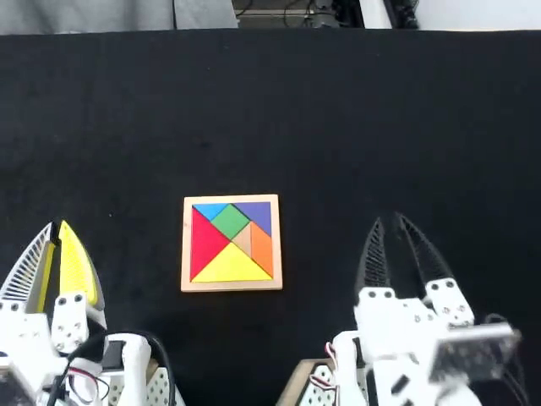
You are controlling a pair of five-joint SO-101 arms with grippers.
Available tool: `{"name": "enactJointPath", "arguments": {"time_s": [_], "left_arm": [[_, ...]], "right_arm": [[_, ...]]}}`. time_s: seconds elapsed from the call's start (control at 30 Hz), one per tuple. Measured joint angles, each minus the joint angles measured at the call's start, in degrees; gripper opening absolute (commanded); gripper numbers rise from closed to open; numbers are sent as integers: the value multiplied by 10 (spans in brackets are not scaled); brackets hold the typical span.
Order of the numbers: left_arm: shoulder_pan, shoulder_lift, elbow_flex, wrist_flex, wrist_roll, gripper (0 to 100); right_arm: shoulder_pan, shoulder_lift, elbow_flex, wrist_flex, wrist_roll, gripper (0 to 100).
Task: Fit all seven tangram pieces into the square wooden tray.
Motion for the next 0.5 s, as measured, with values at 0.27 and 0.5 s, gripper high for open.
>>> {"name": "enactJointPath", "arguments": {"time_s": [0.27, 0.5], "left_arm": [[-1, 0, 178, -57, 0, 62], [-60, 4, 425, -278, 0, 59]], "right_arm": [[-2, 0, 178, -86, 32, 77], [-3, 0, 324, -195, 38, 77]]}}
